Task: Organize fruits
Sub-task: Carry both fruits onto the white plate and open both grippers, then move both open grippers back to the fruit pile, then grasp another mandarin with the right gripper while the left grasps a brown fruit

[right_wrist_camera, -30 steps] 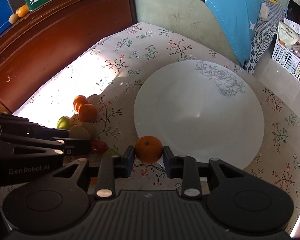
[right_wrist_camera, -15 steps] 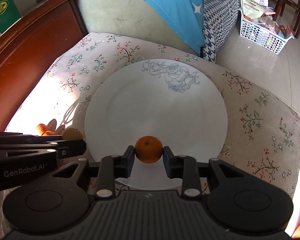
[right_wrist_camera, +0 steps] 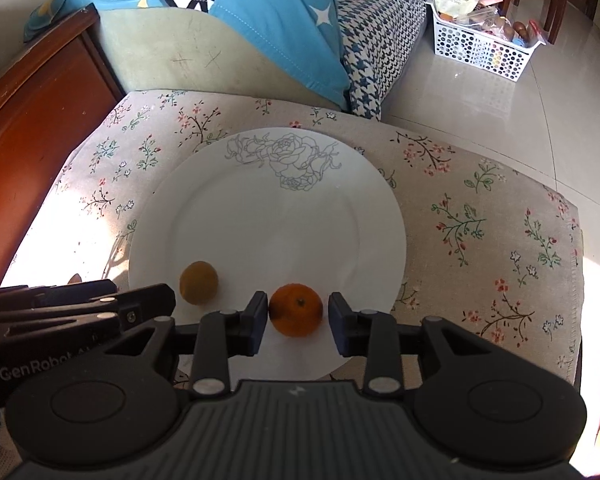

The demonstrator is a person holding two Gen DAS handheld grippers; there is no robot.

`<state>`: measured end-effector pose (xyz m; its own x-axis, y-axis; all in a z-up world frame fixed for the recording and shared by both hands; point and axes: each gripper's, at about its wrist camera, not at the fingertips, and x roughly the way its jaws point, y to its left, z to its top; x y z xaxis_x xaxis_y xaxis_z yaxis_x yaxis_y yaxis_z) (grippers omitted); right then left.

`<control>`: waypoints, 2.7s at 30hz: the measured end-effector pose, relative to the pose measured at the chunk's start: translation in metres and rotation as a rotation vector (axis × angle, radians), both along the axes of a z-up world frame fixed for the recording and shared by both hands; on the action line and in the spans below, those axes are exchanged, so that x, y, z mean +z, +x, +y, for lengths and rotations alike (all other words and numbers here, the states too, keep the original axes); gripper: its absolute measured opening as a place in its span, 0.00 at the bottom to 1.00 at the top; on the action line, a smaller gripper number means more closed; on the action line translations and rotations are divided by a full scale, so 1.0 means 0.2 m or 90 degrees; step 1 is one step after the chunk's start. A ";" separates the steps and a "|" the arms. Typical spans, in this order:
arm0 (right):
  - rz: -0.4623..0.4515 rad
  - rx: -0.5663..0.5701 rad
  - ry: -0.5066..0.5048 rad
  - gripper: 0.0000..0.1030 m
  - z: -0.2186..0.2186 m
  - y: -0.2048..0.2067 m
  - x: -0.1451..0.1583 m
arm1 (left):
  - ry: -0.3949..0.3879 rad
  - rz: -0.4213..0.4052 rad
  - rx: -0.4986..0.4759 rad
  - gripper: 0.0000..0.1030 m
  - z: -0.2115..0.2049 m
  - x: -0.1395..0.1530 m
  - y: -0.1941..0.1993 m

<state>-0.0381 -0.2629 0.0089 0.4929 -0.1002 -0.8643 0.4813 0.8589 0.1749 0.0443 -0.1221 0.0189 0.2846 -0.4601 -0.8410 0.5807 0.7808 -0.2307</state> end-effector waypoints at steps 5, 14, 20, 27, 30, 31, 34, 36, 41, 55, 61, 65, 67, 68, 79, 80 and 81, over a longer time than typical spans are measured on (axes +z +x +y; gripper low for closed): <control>-0.011 0.004 -0.015 0.43 0.02 -0.01 0.04 | 0.002 -0.020 0.003 0.62 0.03 0.05 -0.02; 0.000 0.040 -0.022 0.52 0.10 -0.01 0.04 | 0.050 -0.016 0.017 0.69 0.11 0.07 -0.04; 0.009 0.065 -0.020 0.53 0.18 -0.02 0.03 | 0.081 -0.023 0.015 0.69 0.17 0.08 -0.07; 0.013 0.093 -0.019 0.53 0.26 -0.03 0.03 | 0.106 -0.018 0.010 0.69 0.25 0.07 -0.10; 0.007 0.107 -0.013 0.54 0.29 -0.04 0.04 | 0.108 -0.014 0.010 0.69 0.29 0.08 -0.12; 0.005 0.112 -0.010 0.54 0.30 -0.05 0.05 | 0.107 -0.013 0.010 0.70 0.31 0.08 -0.13; 0.002 0.126 -0.006 0.54 0.34 -0.07 0.06 | 0.106 -0.019 0.015 0.74 0.36 0.10 -0.15; 0.000 0.134 -0.003 0.54 0.36 -0.08 0.06 | 0.109 -0.022 0.016 0.76 0.39 0.10 -0.15; -0.008 0.157 0.022 0.54 0.39 -0.12 0.06 | 0.118 -0.023 0.043 0.77 0.51 0.09 -0.15; -0.022 0.263 0.080 0.49 0.59 -0.15 -0.02 | 0.140 -0.024 0.050 0.76 0.72 -0.01 -0.16; -0.023 0.271 0.068 0.44 0.63 -0.11 -0.06 | 0.148 -0.058 0.016 0.74 0.73 -0.02 -0.20; -0.019 0.256 0.065 0.42 0.63 -0.08 -0.09 | 0.146 -0.058 0.009 0.73 0.74 -0.03 -0.20; -0.022 0.250 0.065 0.39 0.63 -0.07 -0.10 | 0.143 -0.055 0.005 0.69 0.75 -0.04 -0.20; -0.027 0.250 0.064 0.38 0.63 -0.07 -0.10 | 0.140 -0.052 0.002 0.66 0.74 -0.04 -0.20; -0.014 0.262 0.049 0.31 0.63 -0.08 -0.08 | 0.101 -0.034 -0.044 0.41 0.68 -0.09 -0.25; -0.012 0.260 0.049 0.30 0.62 -0.08 -0.08 | 0.099 -0.034 -0.044 0.40 0.68 -0.09 -0.25; -0.011 0.258 0.050 0.30 0.62 -0.09 -0.08 | 0.095 -0.033 -0.044 0.40 0.67 -0.10 -0.24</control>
